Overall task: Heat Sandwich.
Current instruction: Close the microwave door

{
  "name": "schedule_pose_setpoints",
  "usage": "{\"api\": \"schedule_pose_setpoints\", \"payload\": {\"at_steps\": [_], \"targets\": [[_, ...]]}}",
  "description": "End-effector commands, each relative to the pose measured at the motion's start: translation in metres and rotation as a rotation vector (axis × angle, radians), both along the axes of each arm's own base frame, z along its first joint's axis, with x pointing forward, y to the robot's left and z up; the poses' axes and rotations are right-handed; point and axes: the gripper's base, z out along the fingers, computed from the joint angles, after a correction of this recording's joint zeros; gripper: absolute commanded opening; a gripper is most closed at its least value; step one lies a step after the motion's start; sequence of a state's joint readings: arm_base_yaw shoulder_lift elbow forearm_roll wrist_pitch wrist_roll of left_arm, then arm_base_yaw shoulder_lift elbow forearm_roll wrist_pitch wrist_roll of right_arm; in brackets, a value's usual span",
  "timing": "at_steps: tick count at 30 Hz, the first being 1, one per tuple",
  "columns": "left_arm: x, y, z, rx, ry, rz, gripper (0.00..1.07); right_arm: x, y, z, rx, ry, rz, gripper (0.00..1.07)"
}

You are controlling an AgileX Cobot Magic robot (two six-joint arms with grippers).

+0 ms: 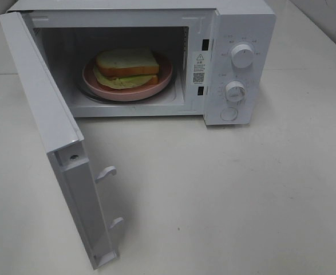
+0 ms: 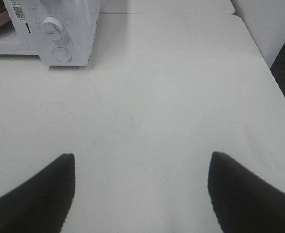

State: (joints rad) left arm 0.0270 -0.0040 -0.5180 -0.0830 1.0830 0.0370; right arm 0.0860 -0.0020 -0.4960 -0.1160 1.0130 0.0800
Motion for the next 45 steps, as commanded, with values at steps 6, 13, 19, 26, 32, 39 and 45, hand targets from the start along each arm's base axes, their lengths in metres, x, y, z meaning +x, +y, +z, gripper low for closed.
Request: {"api": "schedule_pose_setpoints", "payload": {"at_steps": [6,13,19,26,32,39,45], "targets": [[-0.002,0.0,0.0,-0.006,-0.027,0.001,0.98,-0.004,-0.001,0.001,-0.009,-0.045,-0.001,0.73],[-0.002,0.0,0.001,-0.006,-0.033,0.001,0.98,-0.004,-0.001,0.001,-0.009,-0.045,-0.001,0.73],[-0.001,0.0,0.007,-0.006,-0.05,0.002,0.98,-0.004,-0.001,0.001,-0.01,-0.045,0.0,0.73],[0.017,0.001,0.016,-0.006,-0.022,0.005,0.98,-0.004,-0.001,0.001,-0.01,-0.045,0.0,0.73],[0.039,0.002,0.019,-0.009,0.02,0.011,0.89,-0.004,-0.001,0.001,-0.01,-0.045,0.0,0.73],[0.067,0.003,0.02,-0.013,0.036,0.021,0.58,-0.004,-0.001,0.001,-0.01,-0.045,0.0,0.73],[0.084,0.004,0.012,-0.016,0.027,0.029,0.34,-0.004,-0.001,0.001,-0.01,-0.045,0.0,0.73]]}}
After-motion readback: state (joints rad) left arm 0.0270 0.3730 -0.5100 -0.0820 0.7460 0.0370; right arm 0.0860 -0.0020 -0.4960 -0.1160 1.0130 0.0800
